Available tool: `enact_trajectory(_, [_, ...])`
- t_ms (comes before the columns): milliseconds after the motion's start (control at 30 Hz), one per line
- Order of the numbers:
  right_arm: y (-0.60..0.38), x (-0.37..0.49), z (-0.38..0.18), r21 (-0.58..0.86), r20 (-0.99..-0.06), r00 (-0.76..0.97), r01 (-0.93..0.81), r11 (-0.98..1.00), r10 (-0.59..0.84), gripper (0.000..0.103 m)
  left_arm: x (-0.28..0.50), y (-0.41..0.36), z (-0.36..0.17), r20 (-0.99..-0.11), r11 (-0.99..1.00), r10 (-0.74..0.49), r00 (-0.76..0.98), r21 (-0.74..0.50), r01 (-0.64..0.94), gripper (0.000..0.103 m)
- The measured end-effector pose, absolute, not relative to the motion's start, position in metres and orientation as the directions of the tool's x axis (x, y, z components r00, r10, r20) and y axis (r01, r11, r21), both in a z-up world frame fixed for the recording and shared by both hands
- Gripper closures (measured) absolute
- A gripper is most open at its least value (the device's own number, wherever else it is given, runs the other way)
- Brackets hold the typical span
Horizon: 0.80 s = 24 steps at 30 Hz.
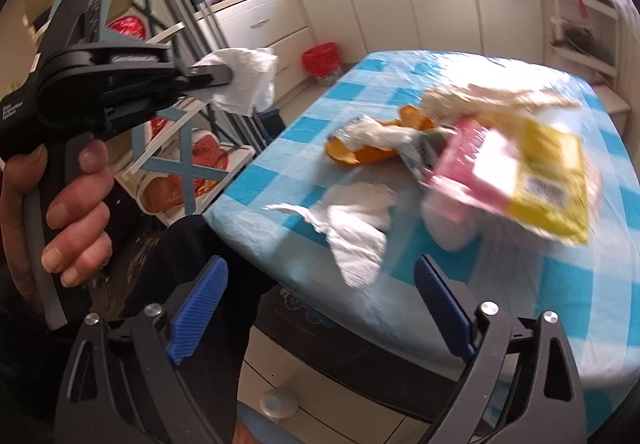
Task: Collect trash
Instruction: 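Grasp a second white tissue with the right tool while the left tool lifts its tissue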
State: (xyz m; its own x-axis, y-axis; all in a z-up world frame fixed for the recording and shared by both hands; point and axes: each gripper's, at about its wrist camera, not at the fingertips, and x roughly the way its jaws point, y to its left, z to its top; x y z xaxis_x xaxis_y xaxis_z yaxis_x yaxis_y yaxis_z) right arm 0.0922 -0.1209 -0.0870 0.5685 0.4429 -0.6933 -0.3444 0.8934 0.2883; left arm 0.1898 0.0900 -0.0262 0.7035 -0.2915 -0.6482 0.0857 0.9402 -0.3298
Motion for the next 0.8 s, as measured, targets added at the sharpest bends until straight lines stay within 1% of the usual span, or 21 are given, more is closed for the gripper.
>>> enact_trajectory(100, [-0.106,0.102,-0.074,0.231,-0.674,0.591,-0.401,0.886,0.443,0.018,0.189,0.096,-0.024,-0.641,0.941,-0.282,0.713,-0.331,0.075,0.101])
enact_trajectory(200, [-0.101,0.121,-0.058,0.199,-0.652,0.619,-0.418,0.886,0.438,0.021,0.188,0.107,-0.022,-0.633,0.942,-0.267,0.726,-0.331,0.058,0.101])
enact_trajectory(267, [-0.099,0.134,-0.053,0.161,-0.657,0.629,-0.42,0.893,0.415,0.025,0.188,0.115,-0.022,-0.631,0.942,-0.26,0.731,-0.334,0.047,0.101])
enact_trajectory(400, [-0.093,0.166,-0.055,0.071,-0.71,0.608,-0.439,0.896,0.354,0.031,0.187,0.123,-0.025,-0.633,0.94,-0.255,0.731,-0.341,0.032,0.101])
enact_trajectory(500, [-0.087,0.19,-0.068,0.017,-0.77,0.559,-0.465,0.885,0.308,0.037,0.186,0.126,-0.028,-0.633,0.938,-0.256,0.731,-0.345,0.03,0.101])
enact_trajectory(567, [-0.084,0.204,-0.078,-0.002,-0.798,0.531,-0.474,0.881,0.284,0.045,0.186,0.127,-0.028,-0.631,0.938,-0.258,0.731,-0.346,0.031,0.101])
enact_trajectory(633, [-0.082,0.215,-0.088,-0.01,-0.818,0.51,-0.476,0.879,0.267,0.047,0.186,0.128,-0.029,-0.631,0.938,-0.257,0.732,-0.346,0.032,0.101])
enact_trajectory(700, [-0.081,0.223,-0.095,-0.019,-0.83,0.496,-0.48,0.877,0.253,0.054,0.185,0.129,-0.029,-0.631,0.938,-0.257,0.732,-0.347,0.03,0.101])
enact_trajectory(767, [-0.081,0.227,-0.1,-0.017,-0.838,0.484,-0.485,0.874,0.252,0.071,0.185,0.129,-0.029,-0.632,0.938,-0.255,0.732,-0.346,0.028,0.101])
enact_trajectory(800, [-0.082,0.227,-0.101,-0.013,-0.839,0.482,-0.485,0.874,0.254,0.075,0.185,0.129,-0.03,-0.633,0.938,-0.255,0.731,-0.346,0.027,0.101])
